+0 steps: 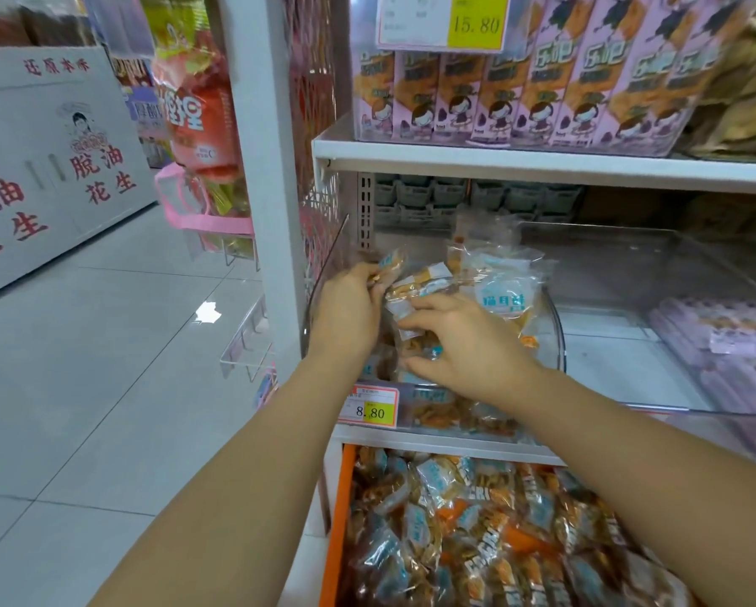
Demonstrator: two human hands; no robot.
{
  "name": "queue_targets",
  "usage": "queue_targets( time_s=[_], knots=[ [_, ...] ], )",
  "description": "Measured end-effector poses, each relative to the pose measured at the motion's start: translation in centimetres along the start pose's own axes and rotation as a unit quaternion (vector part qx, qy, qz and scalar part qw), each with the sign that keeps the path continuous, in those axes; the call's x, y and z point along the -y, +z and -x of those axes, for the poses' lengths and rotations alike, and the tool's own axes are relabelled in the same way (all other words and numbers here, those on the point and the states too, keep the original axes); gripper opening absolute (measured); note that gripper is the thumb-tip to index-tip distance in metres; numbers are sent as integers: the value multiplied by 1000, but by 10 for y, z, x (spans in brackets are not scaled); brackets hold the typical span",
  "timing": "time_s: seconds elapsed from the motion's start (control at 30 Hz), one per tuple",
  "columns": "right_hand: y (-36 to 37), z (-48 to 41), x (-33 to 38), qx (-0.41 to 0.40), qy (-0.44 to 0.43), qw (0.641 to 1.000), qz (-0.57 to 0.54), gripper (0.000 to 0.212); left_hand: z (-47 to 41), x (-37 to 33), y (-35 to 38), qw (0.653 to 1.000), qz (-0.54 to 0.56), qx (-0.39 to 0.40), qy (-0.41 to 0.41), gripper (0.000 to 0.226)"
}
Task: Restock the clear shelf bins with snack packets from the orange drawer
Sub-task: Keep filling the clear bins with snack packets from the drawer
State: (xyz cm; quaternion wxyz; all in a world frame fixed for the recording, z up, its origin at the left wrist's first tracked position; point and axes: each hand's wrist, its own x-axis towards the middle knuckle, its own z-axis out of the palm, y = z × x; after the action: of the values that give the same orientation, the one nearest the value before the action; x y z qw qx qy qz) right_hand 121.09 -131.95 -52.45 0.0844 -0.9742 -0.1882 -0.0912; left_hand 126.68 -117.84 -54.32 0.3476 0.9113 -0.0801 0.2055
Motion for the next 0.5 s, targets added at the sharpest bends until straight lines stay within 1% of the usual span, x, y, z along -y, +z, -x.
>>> queue_targets(
  time_s=[0.1,0.17,0.2,0.23,0.3,0.33,0.37,0.4,0.43,0.47,0.5],
  knots=[
    [-5,6,-1,-63,4,992,-105,31,7,-5,-12,997,27,-65,22,21],
    [-14,12,-2,-103,25,974,-200,19,16,-13,-31,992,68,-97,35,24],
    [-17,14,-3,-114,46,959,-257,15,23,-16,-41,990,94,-101,32,26],
    [-22,16,-2,-127,74,936,-321,14,30,-18,-49,987,122,-98,24,27],
    [-26,19,-6,-149,139,872,-445,25,45,-18,-62,983,168,-77,12,28],
    [-27,19,-7,-138,171,849,-481,29,52,-17,-66,981,184,-65,11,29],
    [-27,20,-6,-112,195,830,-511,30,56,-16,-68,979,197,-57,14,30],
    [-28,21,-5,-80,217,804,-548,32,59,-15,-70,977,205,-54,24,30],
    [-29,23,-3,-49,234,765,-598,32,61,-14,-71,977,198,-58,45,30],
    [-33,26,0,-20,243,725,-644,31,62,-13,-71,980,171,-65,82,30],
    [-35,29,2,-4,244,704,-667,29,63,-11,-71,980,132,-66,130,28]
  ],
)
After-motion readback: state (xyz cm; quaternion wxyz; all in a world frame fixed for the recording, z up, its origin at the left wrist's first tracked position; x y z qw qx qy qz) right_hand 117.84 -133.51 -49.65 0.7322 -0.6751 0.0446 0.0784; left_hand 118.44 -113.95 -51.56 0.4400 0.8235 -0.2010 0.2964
